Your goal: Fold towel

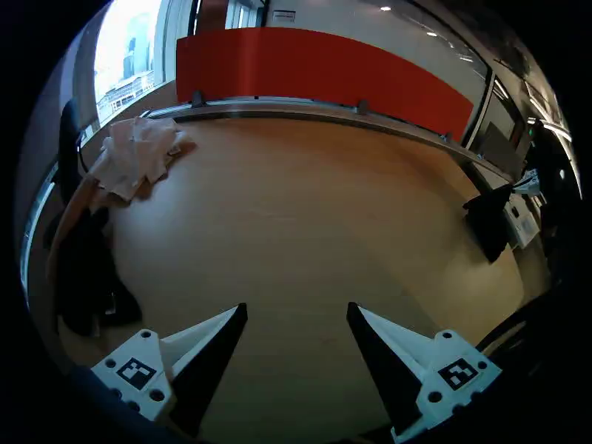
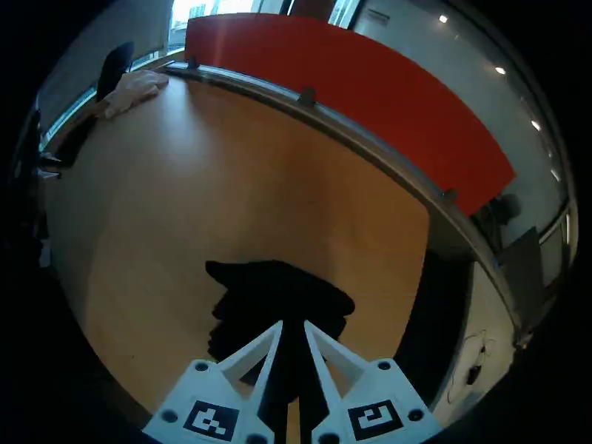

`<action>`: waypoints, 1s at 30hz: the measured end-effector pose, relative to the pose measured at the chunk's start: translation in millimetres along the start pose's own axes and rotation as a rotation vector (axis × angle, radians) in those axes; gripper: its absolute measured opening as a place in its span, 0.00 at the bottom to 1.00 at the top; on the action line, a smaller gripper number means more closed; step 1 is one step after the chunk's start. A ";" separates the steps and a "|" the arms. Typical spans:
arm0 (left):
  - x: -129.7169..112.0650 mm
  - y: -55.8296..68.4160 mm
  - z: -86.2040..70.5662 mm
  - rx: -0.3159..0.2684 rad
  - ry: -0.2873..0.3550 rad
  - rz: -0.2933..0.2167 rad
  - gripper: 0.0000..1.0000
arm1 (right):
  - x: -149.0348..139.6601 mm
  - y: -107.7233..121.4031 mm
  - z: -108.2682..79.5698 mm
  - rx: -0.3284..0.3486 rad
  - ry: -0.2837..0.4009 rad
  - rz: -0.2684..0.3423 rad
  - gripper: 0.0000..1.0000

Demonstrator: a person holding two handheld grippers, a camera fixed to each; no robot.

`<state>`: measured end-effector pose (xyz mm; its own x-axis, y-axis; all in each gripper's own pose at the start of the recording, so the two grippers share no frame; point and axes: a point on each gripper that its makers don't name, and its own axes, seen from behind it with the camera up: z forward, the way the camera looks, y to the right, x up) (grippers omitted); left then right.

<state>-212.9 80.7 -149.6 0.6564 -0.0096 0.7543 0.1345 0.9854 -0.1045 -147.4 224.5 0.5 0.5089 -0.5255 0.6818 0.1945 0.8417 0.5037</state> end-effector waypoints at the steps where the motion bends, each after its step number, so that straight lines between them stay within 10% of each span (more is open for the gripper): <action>1: -0.3 0.2 -0.3 -0.001 0.000 0.001 1.00 | -3.2 -2.0 -0.4 0.001 -0.001 0.005 0.04; 30: -5.5 -3.4 -7.8 0.008 -0.004 0.011 1.00 | -99.8 -3.7 11.4 -0.041 -0.116 0.146 0.05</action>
<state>-211.2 76.0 -158.5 0.6548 0.0019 0.7558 0.1210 0.9868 -0.1073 -208.4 272.4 -63.4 0.4341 -0.4066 0.8039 0.1614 0.9130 0.3746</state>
